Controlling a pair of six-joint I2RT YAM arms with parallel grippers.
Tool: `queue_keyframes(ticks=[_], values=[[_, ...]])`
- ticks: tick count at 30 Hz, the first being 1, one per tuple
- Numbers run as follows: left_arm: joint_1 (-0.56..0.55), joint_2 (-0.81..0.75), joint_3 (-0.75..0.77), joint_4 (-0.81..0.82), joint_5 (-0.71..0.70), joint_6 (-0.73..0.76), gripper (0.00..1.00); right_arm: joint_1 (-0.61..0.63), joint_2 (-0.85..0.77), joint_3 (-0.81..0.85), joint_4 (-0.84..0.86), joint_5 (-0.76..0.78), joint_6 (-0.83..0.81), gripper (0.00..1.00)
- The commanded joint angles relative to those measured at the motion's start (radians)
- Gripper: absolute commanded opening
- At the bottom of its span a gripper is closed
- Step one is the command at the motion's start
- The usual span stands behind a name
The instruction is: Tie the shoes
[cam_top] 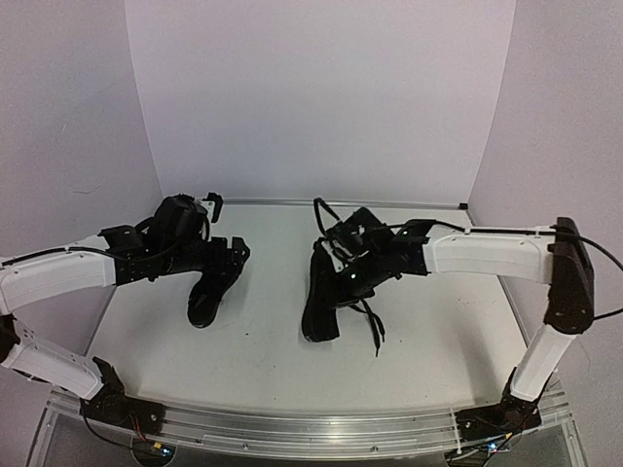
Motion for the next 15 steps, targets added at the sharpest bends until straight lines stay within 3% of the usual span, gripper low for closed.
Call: queue_keyframes(ticks=[1,7,11,15], values=[[0.004,0.023,0.002,0.023,0.039,0.017,1.0,0.007,0.101,0.067,0.003,-0.026,-0.06,0.0],[0.004,0.071,0.006,0.013,0.073,0.024,1.0,0.012,0.173,0.085,0.061,-0.115,-0.017,0.01],[0.004,0.097,0.012,0.027,0.107,0.041,1.0,0.012,0.137,0.063,0.132,-0.18,0.015,0.22],[0.004,0.118,0.028,0.041,0.143,0.071,1.0,-0.004,0.041,0.026,0.143,-0.169,0.017,0.56]])
